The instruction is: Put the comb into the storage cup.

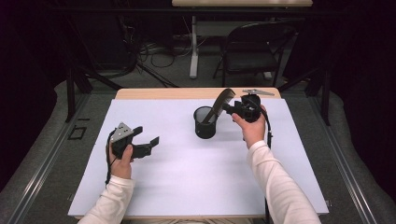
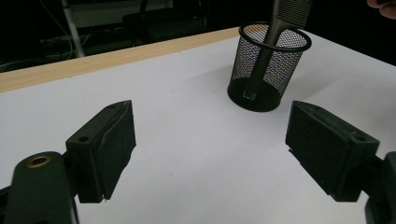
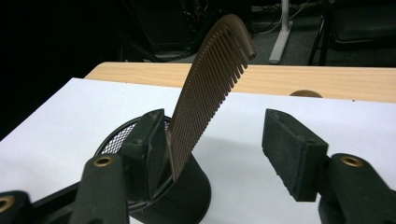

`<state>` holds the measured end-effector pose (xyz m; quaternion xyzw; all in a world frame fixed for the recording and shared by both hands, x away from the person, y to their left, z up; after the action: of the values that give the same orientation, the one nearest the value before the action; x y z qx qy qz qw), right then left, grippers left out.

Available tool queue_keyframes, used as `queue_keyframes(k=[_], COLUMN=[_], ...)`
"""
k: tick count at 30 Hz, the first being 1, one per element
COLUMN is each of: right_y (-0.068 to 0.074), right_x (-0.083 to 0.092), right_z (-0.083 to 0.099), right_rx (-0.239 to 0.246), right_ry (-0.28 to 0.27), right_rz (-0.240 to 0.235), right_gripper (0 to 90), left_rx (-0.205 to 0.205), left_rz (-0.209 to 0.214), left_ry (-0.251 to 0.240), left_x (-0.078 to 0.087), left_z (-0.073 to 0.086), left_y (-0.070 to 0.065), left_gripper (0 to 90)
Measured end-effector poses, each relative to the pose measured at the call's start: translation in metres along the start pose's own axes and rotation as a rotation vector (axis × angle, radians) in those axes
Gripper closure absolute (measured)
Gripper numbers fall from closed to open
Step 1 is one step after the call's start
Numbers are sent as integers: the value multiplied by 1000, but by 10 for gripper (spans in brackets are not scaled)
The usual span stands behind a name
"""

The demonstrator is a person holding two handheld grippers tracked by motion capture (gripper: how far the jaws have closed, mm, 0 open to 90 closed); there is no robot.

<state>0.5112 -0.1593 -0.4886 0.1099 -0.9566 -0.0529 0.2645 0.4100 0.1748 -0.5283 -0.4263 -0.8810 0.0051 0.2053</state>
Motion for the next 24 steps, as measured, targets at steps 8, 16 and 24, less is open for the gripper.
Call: queue_keyframes(k=[8,16,24], right_y=[1,4,9], right_x=[12,26,42], right_z=[6,17,21], right_rx=[21,52,106], right_ry=[-4,-27,-70], right_rz=[-45,-61,-23], right_gripper=[373,307,250], left_rx=[0,1,-3], left_rz=[1,3,10], left_ry=[-2,-4,-5], left_x=[0,1,1], left_z=[0,-1,-3], left_y=[0,-1,-4], left_gripper=[162,162,162])
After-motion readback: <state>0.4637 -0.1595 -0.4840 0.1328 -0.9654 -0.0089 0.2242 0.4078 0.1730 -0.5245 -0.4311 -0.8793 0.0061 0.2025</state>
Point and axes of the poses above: each handheld gripper's, and its own axes: x roughly backward along the jaws, z roughly out of its underside, y roughly to its left, the point moved 7 cm from there along -x, roughly forward along the jaws, and after that the axes turned 13 degrees about z, right-handed, at the moved point
